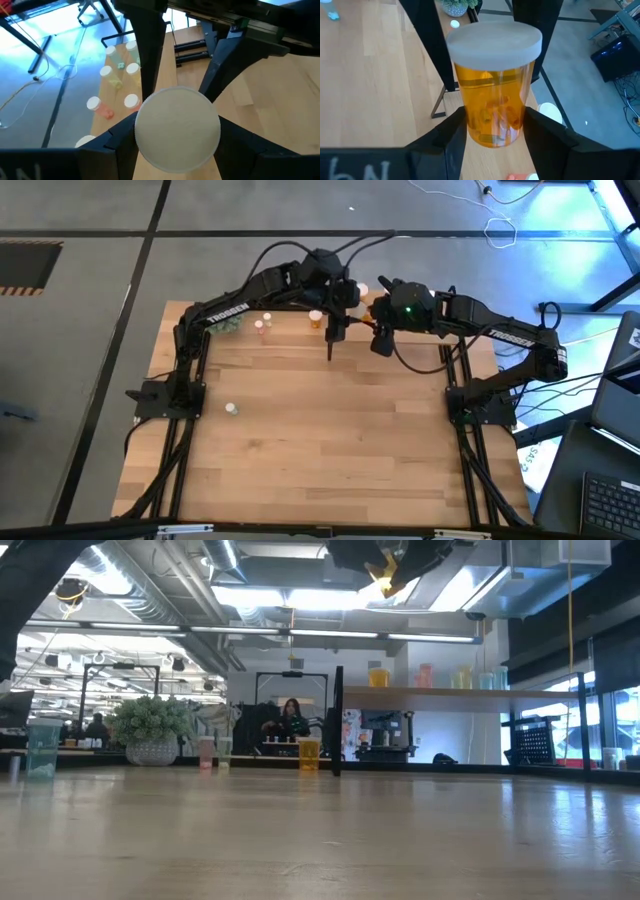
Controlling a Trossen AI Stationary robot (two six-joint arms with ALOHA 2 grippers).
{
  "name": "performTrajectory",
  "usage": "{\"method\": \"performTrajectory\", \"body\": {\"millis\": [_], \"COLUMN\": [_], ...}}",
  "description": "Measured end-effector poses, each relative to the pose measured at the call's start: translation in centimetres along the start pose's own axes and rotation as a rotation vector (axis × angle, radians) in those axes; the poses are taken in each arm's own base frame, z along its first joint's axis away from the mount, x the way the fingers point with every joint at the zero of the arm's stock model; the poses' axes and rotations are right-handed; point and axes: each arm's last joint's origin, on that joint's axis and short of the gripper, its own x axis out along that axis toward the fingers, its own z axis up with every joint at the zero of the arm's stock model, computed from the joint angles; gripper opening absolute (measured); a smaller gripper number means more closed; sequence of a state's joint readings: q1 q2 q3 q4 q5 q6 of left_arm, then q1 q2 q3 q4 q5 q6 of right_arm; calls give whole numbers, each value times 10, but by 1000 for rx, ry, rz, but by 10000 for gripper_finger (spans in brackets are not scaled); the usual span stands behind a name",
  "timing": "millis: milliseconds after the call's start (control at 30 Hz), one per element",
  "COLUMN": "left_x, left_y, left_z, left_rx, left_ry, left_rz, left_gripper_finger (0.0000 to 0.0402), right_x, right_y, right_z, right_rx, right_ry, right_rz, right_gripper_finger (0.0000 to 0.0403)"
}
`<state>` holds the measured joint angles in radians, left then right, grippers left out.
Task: Pick and place medicine bottles onto shelf by color
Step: Put the bottom orange pill bottle on the shelf aligned with the other orange pill bottle
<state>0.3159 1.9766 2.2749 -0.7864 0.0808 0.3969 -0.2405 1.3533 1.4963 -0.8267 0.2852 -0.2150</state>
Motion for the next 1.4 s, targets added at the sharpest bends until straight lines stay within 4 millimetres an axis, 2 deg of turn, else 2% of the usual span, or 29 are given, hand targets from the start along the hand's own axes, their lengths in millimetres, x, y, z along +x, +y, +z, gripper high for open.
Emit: {"method": "performTrajectory", "body": {"millis": [1400], "left_x": [0], "left_y": [-3], "left_z": [1], "left_rx": [-19], "left_ry": [-1], "left_rz": [-11], "left_gripper_finger": [205], "right_x": [0], "right_y": [0], "right_z": [0], "right_rx": [0], "right_ry": [3], "right_rz": [1], "right_gripper_finger": [179]}}
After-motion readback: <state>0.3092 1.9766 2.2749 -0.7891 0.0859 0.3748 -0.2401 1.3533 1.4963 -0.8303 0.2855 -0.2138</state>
